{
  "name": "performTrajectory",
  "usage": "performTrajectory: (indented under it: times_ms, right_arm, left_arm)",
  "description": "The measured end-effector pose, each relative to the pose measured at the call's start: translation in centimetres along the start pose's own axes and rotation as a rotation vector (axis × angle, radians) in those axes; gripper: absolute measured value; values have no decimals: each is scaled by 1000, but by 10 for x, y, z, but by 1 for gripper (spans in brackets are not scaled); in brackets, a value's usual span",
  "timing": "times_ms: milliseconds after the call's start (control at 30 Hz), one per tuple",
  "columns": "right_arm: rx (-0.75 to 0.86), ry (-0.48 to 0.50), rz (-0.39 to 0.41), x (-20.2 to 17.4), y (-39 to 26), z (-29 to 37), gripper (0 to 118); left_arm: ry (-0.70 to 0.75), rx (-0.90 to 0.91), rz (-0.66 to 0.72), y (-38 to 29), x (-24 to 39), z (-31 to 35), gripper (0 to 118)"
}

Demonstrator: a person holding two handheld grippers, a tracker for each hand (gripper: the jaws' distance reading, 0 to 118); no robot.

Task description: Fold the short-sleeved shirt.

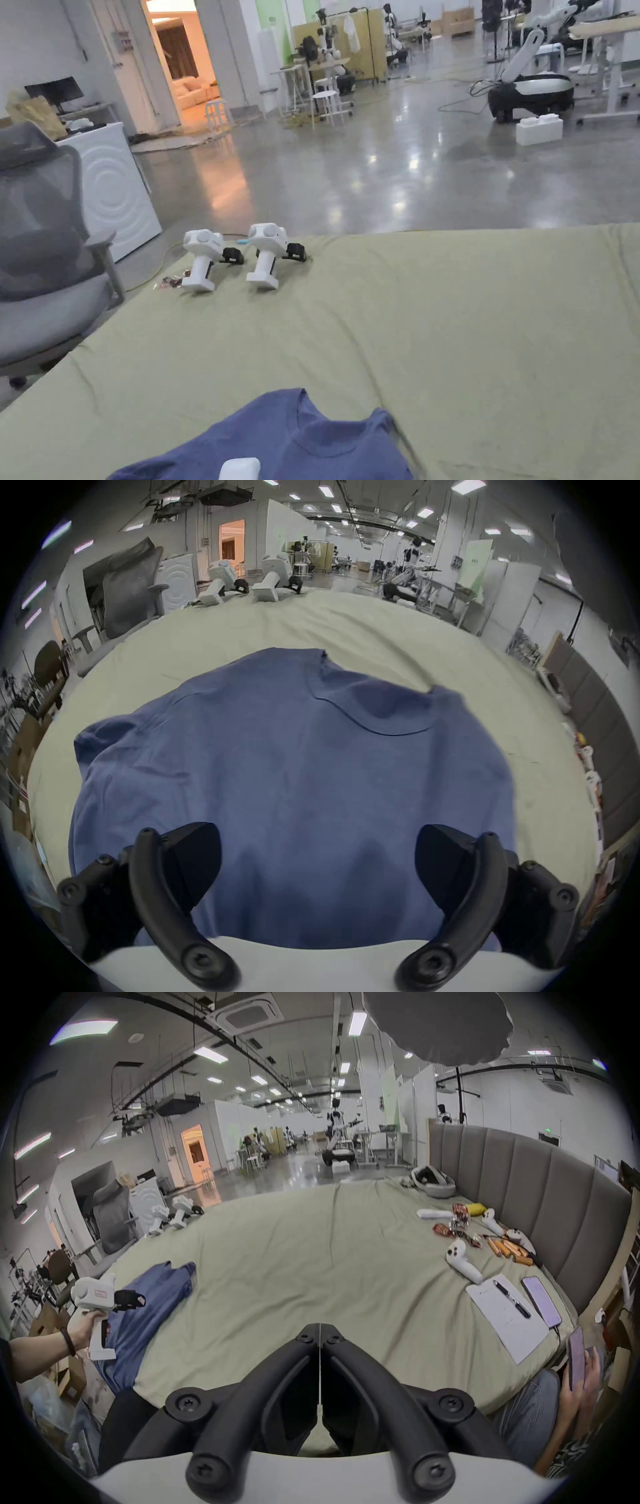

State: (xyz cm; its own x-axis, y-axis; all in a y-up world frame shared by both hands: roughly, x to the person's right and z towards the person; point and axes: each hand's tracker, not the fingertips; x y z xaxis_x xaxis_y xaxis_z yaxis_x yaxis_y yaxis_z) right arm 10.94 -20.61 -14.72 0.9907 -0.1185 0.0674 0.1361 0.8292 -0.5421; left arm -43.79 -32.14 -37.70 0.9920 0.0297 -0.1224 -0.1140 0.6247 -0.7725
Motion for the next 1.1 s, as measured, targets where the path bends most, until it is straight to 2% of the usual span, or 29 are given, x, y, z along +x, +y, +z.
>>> performTrajectory:
  times_ms: [33, 100, 133, 167, 267, 300, 333, 367, 400, 467, 533, 600, 700, 733, 800, 900, 967, 1100]
  right_arm:
    - [-14, -7, -4, 2, -2, -3, 3]
    - [-39, -27, -5, 7, -7, -10, 3]
    - [-51, -35, -6, 7, -8, -15, 3]
    - [-63, -34, -6, 7, -8, -18, 3]
    - [-70, -9, 3, 5, -9, -22, 3]
    - [-71, 6, 11, 4, -8, -22, 3]
    - [-65, 14, 23, -2, -7, -18, 3]
    - [-54, 19, 42, -5, -6, -14, 3]
    - [-43, 26, 55, -6, -6, -11, 3]
    - [-30, 34, 70, -10, -6, -2, 3]
    - [-25, 40, 78, -8, -8, 5, 3]
    - [-25, 31, 85, -3, -12, 13, 3]
    - [-35, 31, 60, 12, -22, 20, 3]
    - [-36, 31, 50, 18, -25, 23, 3]
    - [-37, 5, 22, 24, -31, 29, 3]
    - [-26, 0, -28, 35, -35, 41, 3]
    - [-21, 5, -48, 38, -36, 50, 3]
    - [-17, -43, -55, 38, -35, 62, 3]
  left_arm:
    - [10, -9, -13, 0, 1, -3, 110]
    - [19, -98, -24, 2, 4, -18, 86]
    - [42, -94, -30, -2, 9, -18, 86]
    - [47, -32, -53, -4, 35, 12, 83]
    - [42, -56, -86, -2, 49, 19, 74]
    - [40, -72, -76, 3, 20, -8, 73]
    - [33, -97, -65, 8, 17, -9, 66]
    - [27, -105, -59, 13, 15, -8, 45]
    - [29, -105, -59, 17, 15, -6, 4]
    - [72, -113, -62, 25, 23, -8, 4]
    - [53, -169, -45, 28, 24, -10, 4]
    - [58, -124, -51, 37, 27, 6, 4]
    - [-78, 29, 180, 66, 17, 42, 4]
    - [-101, 61, 187, 77, 22, 54, 4]
    - [-119, 121, 96, 97, 42, 75, 4]
    - [-238, 263, 2, 127, 93, 111, 4]
    - [-320, 300, -83, 139, 138, 128, 4]
    - [-504, 295, -350, 126, 247, 145, 4]
